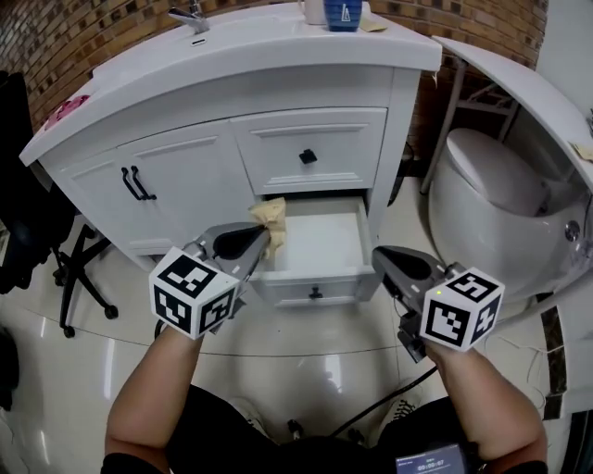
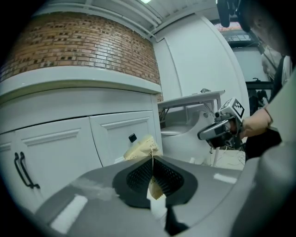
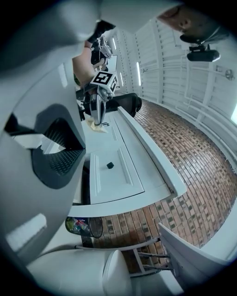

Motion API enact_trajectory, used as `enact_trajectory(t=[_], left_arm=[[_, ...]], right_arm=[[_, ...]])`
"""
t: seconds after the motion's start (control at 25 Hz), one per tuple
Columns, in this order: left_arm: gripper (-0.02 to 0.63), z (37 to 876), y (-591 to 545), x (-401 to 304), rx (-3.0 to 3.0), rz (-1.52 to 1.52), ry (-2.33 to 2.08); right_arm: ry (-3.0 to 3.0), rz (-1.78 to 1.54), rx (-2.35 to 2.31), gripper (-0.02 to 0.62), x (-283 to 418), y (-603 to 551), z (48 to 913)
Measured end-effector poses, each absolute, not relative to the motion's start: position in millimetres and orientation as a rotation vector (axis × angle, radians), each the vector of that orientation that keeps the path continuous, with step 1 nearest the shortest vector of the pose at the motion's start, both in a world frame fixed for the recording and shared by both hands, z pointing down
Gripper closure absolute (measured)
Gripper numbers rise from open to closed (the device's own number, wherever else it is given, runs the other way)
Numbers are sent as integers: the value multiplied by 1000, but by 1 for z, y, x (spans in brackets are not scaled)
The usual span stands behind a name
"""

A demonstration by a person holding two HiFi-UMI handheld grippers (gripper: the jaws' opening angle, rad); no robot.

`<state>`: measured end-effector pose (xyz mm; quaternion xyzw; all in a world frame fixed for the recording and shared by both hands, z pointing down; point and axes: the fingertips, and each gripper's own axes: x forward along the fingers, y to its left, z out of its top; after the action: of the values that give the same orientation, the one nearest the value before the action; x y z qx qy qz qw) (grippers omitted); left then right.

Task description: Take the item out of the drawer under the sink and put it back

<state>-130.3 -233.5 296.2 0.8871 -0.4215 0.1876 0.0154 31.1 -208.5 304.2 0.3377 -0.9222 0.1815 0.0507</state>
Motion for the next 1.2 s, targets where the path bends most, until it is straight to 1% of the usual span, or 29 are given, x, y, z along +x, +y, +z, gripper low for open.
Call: enact_trajectory(t=[0.4, 0.68, 0.88, 1.2], left_arm=[[597, 302, -202, -136, 2730, 411, -1307], [597, 308, -192, -126, 2772, 421, -1255], [595, 310, -190, -129, 2759, 361, -1288], [595, 311, -187, -129, 2750, 357, -1294]], right_arm=[[-2775, 524, 1039, 592, 29, -210, 308], [-2766, 503, 1038, 592, 28, -209, 309], [-2754, 505, 1043, 592, 30, -211, 314], [-2757, 499, 1039, 592, 29, -210, 312]])
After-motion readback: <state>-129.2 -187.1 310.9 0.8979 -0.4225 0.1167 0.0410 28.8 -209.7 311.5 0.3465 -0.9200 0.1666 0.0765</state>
